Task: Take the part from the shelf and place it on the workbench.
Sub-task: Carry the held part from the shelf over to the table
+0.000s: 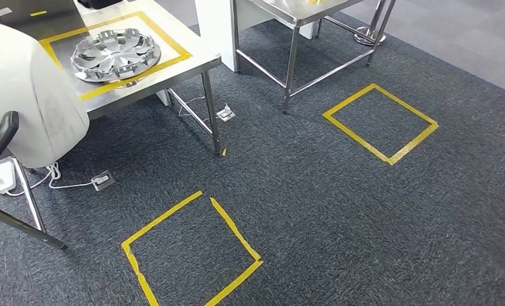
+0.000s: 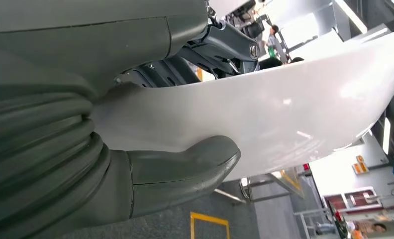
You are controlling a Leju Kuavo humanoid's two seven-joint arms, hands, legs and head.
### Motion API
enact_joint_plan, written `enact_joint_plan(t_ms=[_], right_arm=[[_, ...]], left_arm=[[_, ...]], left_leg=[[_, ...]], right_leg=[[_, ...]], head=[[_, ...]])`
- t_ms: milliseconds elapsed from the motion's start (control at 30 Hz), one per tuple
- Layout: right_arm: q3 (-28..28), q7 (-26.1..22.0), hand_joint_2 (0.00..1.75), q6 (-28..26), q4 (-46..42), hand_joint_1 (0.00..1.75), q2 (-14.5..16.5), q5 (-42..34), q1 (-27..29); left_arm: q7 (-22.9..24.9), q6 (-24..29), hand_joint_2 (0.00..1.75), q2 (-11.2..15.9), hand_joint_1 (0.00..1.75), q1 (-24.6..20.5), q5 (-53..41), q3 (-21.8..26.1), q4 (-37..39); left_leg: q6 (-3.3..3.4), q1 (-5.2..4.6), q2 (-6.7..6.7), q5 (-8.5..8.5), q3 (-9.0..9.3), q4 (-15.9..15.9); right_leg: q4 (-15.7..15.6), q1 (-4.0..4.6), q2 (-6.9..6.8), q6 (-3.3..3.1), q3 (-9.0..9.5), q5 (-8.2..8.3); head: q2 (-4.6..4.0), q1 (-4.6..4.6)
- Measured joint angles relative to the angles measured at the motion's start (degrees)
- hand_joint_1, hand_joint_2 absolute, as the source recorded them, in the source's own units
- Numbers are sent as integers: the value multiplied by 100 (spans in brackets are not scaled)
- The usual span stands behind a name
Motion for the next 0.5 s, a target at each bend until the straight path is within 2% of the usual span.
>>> enact_joint_plan(t_ms=[33,67,100,167,233,300,333,367,400,433,467,500], right_arm=[[0,3,175,-5,0,0,0,-1,-1],[0,13,175,-10,1,0,1,-2,-3],[0,26,175,-14,1,0,1,-3,-4],[-1,53,175,-24,1,0,6,-5,-10],[-2,58,175,-34,0,0,11,-9,-16],[-3,54,175,-43,-1,0,13,-11,-9],[-4,54,175,-48,0,0,12,-12,-1],[-4,53,175,-52,0,0,11,-13,5],[-4,52,175,-54,0,0,11,-13,9],[-4,51,175,-54,0,0,11,-13,10],[-4,48,175,-54,1,0,13,-13,10],[-4,44,175,-54,0,0,13,-13,9]], left_arm=[[4,0,175,-4,175,-1,-4,0,-7],[7,-4,175,-8,175,-3,-8,1,-13],[10,-13,175,-11,175,-4,-13,2,-15],[13,-39,175,-3,175,-5,-20,8,-13],[11,-57,175,20,175,-32,-24,16,0],[4,-69,175,26,175,-71,-26,20,25],[1,-76,175,22,175,-80,-27,20,42],[-3,-81,175,20,175,-78,-28,20,61],[-6,-87,175,20,175,-74,-31,20,78],[-12,-92,175,20,175,-74,-33,20,92],[-22,-97,175,21,175,-81,-35,20,102],[-36,-101,175,21,175,-93,-37,20,107]], left_leg=[[-29,0,-52,-2,-11,14],[-65,0,-99,2,-26,18],[-107,4,-146,12,-39,10],[-185,18,-208,35,-62,-13],[-240,13,-17,-70,-158,148],[-283,8,254,-396,-450,765],[-305,15,308,-563,-636,1162],[-322,21,327,-661,-781,1470],[-333,24,337,-651,-832,1587],[-337,27,354,-537,-768,1475],[-334,27,402,-346,-586,1139],[-326,18,515,-187,-364,720]], right_leg=[[-314,-6,85,-9,148,102],[-501,-7,148,-21,234,139],[-553,1,164,-39,255,122],[-592,8,49,-111,277,155],[-642,-5,-55,-190,307,189],[-659,-4,-165,-236,315,193],[-658,0,-225,-247,314,187],[-657,3,-286,-251,315,181],[-656,4,-345,-251,319,173],[-655,4,-402,-245,327,165],[-652,4,-457,-232,342,153],[-648,11,-511,-212,359,137]], head=[[0,0],[0,-3],[0,-3],[0,-3],[0,-19],[0,-36],[0,-37],[0,-37],[0,-38],[0,-38],[0,-38],[0,-38]])
